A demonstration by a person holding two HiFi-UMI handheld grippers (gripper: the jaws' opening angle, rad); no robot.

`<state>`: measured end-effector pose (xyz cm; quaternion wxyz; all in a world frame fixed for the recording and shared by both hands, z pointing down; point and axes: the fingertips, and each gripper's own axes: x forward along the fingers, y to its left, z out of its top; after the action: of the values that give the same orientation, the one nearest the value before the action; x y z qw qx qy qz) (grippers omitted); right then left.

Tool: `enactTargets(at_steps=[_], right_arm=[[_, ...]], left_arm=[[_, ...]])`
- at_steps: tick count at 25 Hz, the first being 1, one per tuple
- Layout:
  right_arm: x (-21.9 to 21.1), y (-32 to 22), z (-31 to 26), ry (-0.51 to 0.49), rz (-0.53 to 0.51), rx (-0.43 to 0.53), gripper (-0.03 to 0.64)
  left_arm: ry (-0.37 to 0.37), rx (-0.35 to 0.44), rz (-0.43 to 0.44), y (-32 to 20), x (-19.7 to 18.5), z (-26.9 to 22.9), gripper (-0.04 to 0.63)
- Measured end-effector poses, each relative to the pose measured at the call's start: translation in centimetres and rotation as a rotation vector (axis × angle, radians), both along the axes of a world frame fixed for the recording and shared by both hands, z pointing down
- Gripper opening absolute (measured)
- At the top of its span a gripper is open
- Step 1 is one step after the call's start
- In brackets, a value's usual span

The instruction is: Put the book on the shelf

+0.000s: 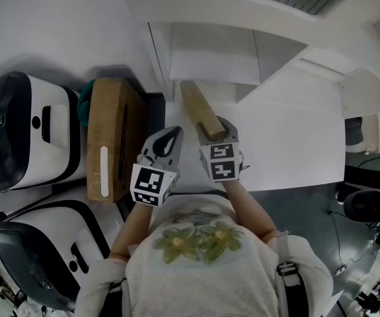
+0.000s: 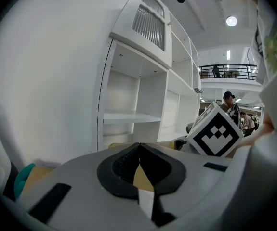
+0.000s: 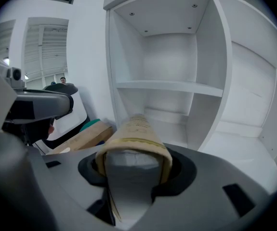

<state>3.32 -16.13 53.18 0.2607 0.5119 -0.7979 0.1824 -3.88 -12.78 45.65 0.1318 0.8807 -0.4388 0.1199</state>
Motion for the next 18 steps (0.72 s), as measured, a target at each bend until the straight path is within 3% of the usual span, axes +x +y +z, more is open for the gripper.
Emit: enactTargets(at_steps=[18], right_arm=[[-0.4,-1.7,-1.9,-0.036,0.029,0.111,0.229]], left_arm=[[0.004,-0.001,-0.002,-0.7,-0.2,0.3,0.028]])
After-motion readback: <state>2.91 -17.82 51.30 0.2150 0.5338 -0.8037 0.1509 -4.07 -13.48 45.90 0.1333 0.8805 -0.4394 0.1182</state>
